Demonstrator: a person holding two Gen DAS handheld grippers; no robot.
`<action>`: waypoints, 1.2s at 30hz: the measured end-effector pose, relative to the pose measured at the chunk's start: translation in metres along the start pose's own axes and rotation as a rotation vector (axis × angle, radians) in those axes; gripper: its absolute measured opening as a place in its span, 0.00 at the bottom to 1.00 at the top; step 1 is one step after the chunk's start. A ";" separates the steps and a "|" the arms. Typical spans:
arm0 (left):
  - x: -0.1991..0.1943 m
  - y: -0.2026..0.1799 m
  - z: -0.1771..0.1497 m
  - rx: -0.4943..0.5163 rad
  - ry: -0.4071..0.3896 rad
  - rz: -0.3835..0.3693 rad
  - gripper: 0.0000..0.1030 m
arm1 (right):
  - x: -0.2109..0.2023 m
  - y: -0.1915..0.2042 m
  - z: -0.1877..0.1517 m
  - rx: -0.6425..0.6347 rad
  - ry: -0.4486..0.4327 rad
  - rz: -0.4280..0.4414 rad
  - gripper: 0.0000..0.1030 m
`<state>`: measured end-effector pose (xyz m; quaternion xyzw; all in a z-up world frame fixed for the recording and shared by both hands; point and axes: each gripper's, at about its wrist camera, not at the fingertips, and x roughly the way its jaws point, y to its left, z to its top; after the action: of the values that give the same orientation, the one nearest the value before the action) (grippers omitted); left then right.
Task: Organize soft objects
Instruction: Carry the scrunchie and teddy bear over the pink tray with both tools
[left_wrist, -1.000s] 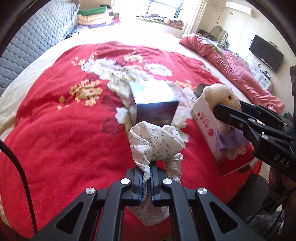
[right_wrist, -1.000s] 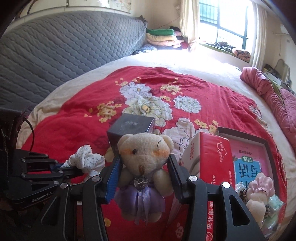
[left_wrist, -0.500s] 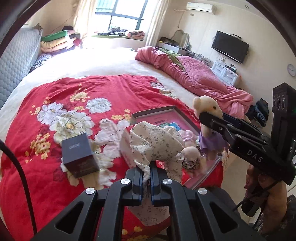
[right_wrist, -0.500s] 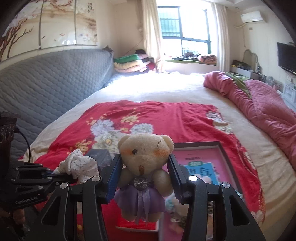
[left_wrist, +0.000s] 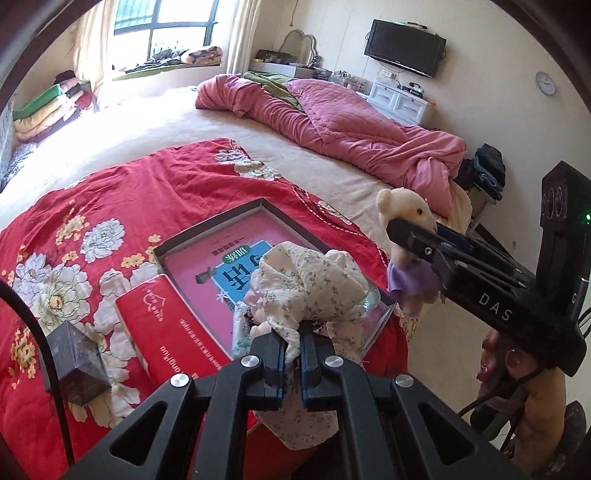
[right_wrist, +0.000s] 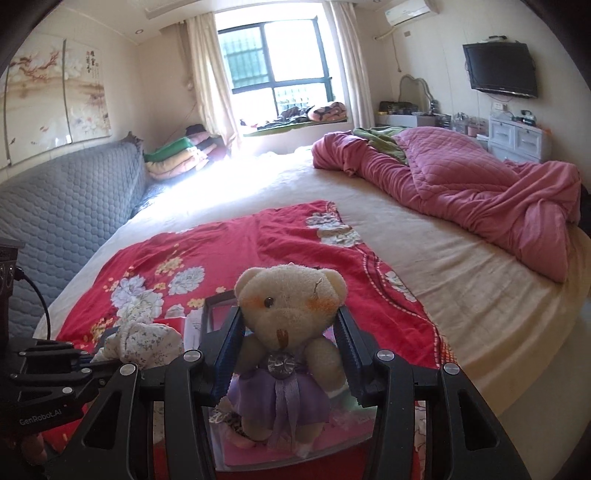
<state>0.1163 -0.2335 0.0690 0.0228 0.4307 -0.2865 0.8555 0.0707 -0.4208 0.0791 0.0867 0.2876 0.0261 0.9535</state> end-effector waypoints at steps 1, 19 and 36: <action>0.006 -0.004 0.003 0.003 0.009 -0.008 0.06 | 0.001 -0.004 -0.001 0.007 0.003 -0.004 0.50; 0.104 -0.020 0.011 0.029 0.163 0.016 0.06 | 0.041 -0.041 -0.032 0.069 0.135 -0.008 0.50; 0.123 0.004 0.014 0.000 0.175 0.049 0.06 | 0.080 -0.029 -0.055 0.016 0.233 0.021 0.50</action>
<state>0.1850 -0.2920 -0.0152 0.0580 0.5033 -0.2624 0.8213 0.1068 -0.4328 -0.0140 0.0936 0.3959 0.0439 0.9125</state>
